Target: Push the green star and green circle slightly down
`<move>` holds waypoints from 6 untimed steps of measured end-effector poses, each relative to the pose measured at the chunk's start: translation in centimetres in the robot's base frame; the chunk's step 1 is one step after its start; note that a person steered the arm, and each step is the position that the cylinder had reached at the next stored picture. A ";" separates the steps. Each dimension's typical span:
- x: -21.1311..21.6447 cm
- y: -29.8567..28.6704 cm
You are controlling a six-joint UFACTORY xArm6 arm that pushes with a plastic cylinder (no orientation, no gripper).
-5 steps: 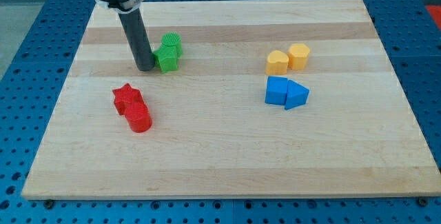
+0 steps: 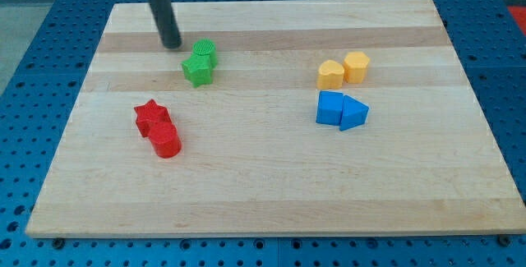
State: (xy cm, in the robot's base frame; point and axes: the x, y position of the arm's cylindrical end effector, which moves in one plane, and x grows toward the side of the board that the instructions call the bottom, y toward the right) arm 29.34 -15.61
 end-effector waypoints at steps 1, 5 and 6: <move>-0.9 5.1; 3.4 7.3; 4.4 7.3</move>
